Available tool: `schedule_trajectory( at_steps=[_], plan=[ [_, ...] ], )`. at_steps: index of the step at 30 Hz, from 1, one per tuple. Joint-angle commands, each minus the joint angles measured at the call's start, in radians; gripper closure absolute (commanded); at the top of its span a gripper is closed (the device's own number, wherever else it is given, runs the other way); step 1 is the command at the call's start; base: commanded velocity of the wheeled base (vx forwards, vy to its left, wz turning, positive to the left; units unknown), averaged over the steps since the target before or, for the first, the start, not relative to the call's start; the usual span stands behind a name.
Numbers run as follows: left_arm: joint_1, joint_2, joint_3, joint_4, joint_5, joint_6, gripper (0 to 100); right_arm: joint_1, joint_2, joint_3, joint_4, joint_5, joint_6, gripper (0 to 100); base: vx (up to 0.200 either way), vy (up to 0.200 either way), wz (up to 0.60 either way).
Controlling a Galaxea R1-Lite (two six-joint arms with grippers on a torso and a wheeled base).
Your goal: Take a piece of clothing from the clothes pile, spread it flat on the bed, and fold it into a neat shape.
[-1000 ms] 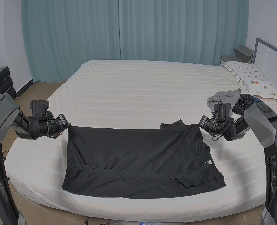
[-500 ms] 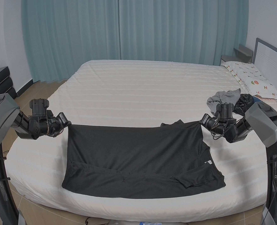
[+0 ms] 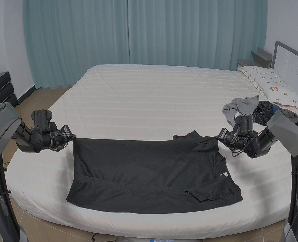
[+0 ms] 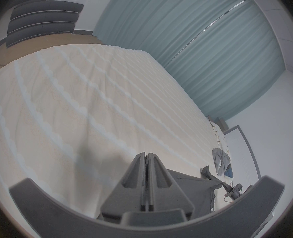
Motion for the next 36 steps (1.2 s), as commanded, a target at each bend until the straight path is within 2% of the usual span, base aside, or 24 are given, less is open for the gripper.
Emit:
schedule_trajectory(
  at_steps=[1, 8, 15, 20, 25, 31, 33, 36],
  plan=[
    [0.003, -0.022, 0.051, -0.002, -0.002, 0.044, 100, 0.002, -0.069, 0.094, -0.029, 0.014, 0.003, 100, 0.000, 0.000, 0.00],
    [-0.002, -0.036, 0.107, 0.000, -0.003, 0.132, 100, -0.004, -0.103, 0.263, -0.156, 0.034, -0.003, 100, 0.000, 0.000, 0.00],
    [-0.002, -0.100, 0.171, 0.003, -0.003, 0.167, 100, -0.005, -0.152, 0.389, -0.226, 0.048, -0.006, 100, 0.000, 0.000, 0.00],
    [-0.002, -0.151, 0.288, 0.003, -0.003, 0.227, 100, -0.015, -0.170, 0.525, -0.317, 0.059, -0.011, 100, 0.000, 0.000, 0.00],
    [-0.001, -0.163, 0.346, 0.003, -0.003, 0.241, 100, -0.016, -0.177, 0.611, -0.400, 0.060, -0.017, 100, 0.000, 0.000, 0.00],
    [-0.002, -0.160, 0.400, 0.000, -0.003, 0.244, 100, -0.027, -0.206, 0.697, -0.406, 0.097, -0.069, 100, 0.000, 0.000, 0.00],
    [-0.004, -0.151, 0.418, 0.000, -0.003, 0.255, 100, -0.030, -0.200, 0.739, -0.412, 0.111, -0.110, 100, 0.000, 0.000, 0.00],
    [-0.002, -0.151, 0.449, -0.003, -0.002, 0.301, 100, -0.032, -0.181, 0.766, -0.429, 0.111, -0.127, 100, 0.000, 0.000, 0.00]
  ],
)
